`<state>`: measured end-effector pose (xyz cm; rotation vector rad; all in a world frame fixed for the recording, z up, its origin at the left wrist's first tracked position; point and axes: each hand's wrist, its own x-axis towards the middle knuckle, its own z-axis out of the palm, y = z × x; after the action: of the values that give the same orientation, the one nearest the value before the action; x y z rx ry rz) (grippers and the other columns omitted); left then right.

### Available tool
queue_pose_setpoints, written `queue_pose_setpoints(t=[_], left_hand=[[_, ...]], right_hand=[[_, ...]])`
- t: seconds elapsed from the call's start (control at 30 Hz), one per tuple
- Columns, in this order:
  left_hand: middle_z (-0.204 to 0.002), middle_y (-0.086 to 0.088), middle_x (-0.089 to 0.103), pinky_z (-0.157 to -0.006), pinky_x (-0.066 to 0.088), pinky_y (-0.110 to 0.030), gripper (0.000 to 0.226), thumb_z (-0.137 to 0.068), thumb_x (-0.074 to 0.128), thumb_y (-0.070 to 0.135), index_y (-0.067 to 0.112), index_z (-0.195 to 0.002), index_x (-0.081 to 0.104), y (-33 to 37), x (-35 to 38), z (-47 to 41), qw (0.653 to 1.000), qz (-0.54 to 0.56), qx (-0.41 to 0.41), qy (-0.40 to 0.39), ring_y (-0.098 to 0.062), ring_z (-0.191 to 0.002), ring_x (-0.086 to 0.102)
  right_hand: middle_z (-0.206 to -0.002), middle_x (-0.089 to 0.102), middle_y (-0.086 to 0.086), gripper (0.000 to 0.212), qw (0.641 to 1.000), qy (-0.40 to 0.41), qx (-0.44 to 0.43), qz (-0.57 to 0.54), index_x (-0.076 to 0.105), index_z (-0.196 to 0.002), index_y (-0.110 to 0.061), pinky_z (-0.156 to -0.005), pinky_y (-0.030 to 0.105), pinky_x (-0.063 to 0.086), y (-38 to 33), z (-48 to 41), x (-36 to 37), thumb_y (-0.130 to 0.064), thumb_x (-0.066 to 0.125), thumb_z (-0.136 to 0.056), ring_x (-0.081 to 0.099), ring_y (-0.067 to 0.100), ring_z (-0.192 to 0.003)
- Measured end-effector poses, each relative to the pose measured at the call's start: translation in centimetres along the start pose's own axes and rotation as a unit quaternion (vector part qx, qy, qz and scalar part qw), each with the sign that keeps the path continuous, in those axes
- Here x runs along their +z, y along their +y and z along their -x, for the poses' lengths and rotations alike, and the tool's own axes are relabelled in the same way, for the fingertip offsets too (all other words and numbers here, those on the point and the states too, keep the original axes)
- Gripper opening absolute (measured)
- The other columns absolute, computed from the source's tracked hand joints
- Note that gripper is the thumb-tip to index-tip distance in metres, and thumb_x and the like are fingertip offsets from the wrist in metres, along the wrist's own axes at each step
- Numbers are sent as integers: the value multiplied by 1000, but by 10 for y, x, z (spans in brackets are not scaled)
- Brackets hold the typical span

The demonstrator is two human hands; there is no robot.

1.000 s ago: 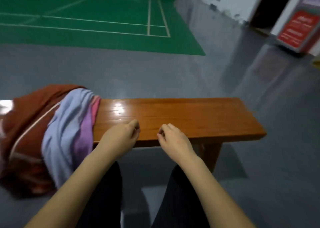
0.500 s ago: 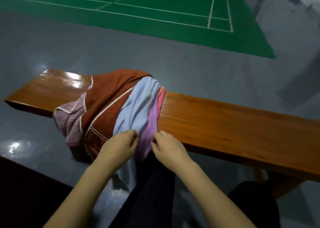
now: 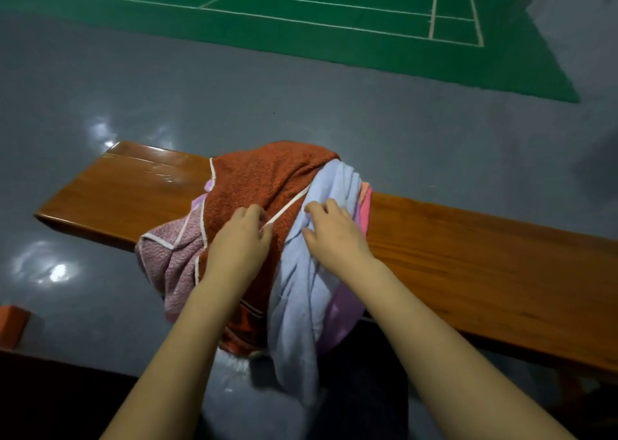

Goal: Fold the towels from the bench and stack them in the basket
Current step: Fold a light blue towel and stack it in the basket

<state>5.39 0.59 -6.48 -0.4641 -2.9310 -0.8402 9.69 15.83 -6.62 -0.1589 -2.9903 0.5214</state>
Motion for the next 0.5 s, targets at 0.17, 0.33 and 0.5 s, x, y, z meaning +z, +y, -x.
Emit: queue_pose_setpoints(t=[0.17, 0.33, 0.5], left_hand=[[-91, -15, 56, -75, 42, -40, 27, -83, 58, 34, 9, -91, 65, 10, 37, 23, 998, -31, 55, 23, -35, -79, 53], [-100, -17, 54, -81, 41, -42, 26, -79, 73, 28, 14, -100, 69, 11, 46, 22, 998, -42, 18, 31, -35, -83, 48], [-108, -14, 48, -86, 38, -40, 19, -87, 58, 27, 15, -100, 66, 22, 38, 10, 998, -38, -53, -1, -34, -96, 45]], right_hand=[[-117, 51, 17, 26, 998, 17, 20, -65, 58, -113, -4, -97, 36, 29, 11, 1, 23, -8, 53, -88, 46, 35, -108], [-97, 51, 14, 16, 968, 45, 78, -233, 60, -83, -6, -88, 37, 41, 26, 3, 31, 6, 55, -74, 52, 30, -93], [-85, 47, 3, 27, 919, 61, 141, -363, 46, -81, -13, -64, 9, 33, 34, 10, 20, 11, 55, -72, 44, 13, -74]])
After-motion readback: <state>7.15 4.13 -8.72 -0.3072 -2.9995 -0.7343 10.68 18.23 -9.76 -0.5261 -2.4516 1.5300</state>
